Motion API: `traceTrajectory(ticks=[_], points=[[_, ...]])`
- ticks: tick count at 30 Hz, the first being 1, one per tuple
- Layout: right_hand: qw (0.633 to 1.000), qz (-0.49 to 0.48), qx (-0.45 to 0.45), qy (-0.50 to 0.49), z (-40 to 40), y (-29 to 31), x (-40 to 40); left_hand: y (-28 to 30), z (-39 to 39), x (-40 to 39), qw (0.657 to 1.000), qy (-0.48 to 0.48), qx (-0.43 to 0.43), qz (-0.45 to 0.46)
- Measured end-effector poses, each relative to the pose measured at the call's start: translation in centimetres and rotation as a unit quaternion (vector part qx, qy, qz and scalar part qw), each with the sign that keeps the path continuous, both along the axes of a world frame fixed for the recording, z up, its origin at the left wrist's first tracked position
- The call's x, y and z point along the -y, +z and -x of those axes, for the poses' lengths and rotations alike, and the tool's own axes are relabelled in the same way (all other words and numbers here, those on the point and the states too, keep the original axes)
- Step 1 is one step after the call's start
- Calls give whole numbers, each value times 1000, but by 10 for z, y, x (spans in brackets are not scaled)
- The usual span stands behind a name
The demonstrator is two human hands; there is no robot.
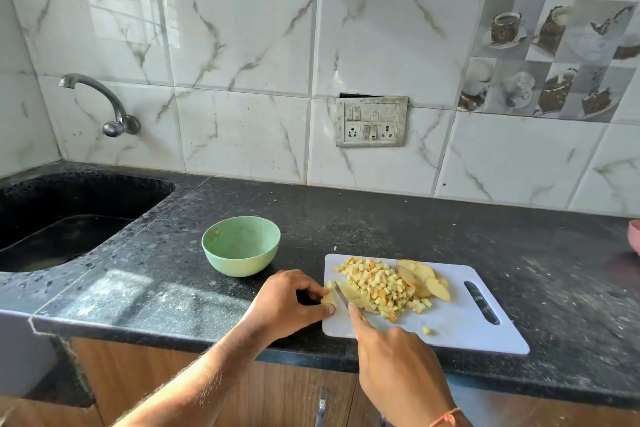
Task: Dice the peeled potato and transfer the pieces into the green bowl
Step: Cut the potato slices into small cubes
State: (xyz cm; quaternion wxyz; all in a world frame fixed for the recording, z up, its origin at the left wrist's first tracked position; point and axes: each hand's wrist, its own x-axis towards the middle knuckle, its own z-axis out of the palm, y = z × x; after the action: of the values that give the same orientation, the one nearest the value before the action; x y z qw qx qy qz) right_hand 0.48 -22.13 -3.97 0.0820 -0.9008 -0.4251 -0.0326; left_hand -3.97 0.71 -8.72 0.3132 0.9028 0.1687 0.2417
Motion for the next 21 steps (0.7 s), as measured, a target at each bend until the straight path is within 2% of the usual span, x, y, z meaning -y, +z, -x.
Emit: traceTrajectory(ticks=[13,18,21], points=[[1000,-25,7,-3,-12,-4,-5,2,4,0,1000,-10,9,7],[999,-42,1,6,-22,-14,-5,1,4,5,999,21,41,-15],[996,-94,3,0,-33,-13,3,-6,0,-1,997,61,45,-16]])
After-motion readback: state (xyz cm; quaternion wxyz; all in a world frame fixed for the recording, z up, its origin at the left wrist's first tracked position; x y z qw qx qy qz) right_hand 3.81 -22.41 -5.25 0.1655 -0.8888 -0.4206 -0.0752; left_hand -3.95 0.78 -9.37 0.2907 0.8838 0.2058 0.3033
